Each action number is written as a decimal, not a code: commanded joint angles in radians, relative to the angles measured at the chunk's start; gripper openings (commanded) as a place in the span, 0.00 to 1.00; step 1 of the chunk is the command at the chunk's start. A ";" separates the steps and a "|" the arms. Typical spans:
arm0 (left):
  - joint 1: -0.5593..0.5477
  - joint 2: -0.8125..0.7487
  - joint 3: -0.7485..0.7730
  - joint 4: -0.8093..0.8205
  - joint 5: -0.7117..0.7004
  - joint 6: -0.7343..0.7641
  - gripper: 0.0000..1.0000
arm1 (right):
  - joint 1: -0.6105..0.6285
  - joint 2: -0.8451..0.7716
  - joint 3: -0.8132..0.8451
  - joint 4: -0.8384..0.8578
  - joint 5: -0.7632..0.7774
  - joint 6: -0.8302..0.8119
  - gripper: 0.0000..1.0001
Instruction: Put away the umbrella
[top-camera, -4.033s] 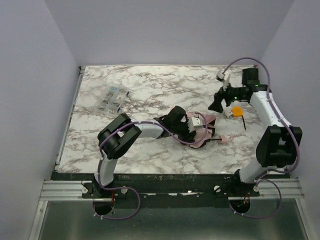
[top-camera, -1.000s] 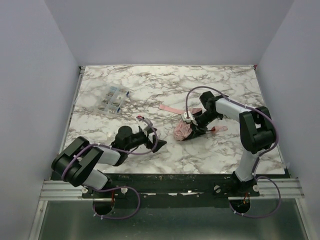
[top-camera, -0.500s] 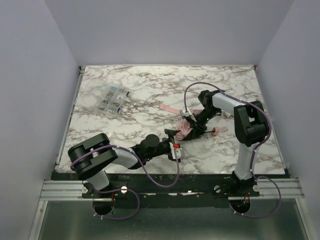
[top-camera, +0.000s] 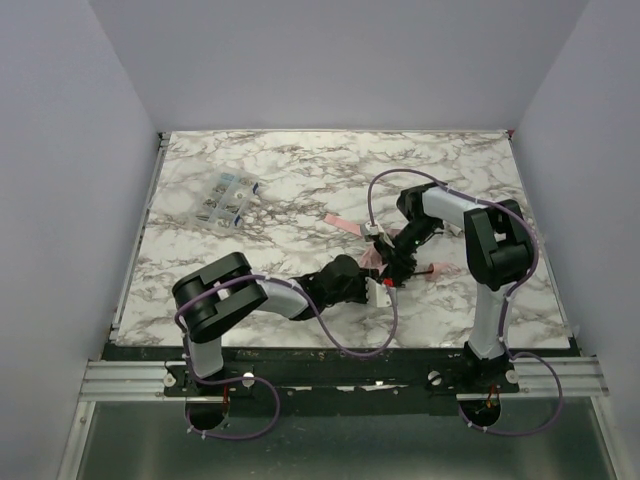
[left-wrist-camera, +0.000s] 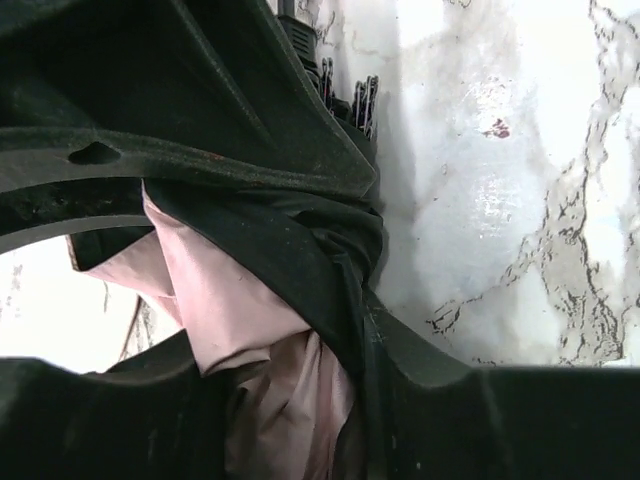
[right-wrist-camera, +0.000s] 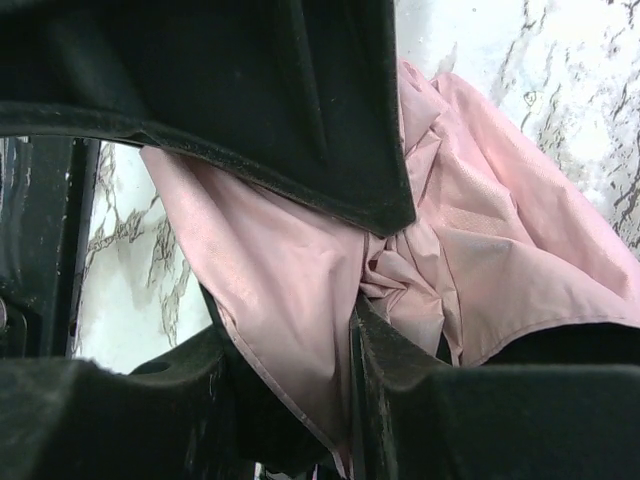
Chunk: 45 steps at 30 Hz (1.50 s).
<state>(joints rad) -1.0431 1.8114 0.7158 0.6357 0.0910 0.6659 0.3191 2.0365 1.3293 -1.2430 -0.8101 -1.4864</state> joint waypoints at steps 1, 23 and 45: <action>0.004 0.060 0.030 -0.281 0.082 -0.103 0.28 | 0.014 0.067 -0.093 -0.072 0.178 0.054 0.37; 0.312 0.386 0.473 -1.002 0.669 -0.477 0.04 | -0.301 -0.633 -0.332 0.211 -0.197 -0.261 1.00; 0.359 0.628 0.786 -1.326 0.809 -0.710 0.08 | 0.090 -0.649 -0.896 1.295 0.421 0.087 0.91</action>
<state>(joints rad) -0.6468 2.3028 1.5700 -0.3687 1.0885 -0.0319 0.3717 1.2968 0.4877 -0.1081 -0.6090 -1.4017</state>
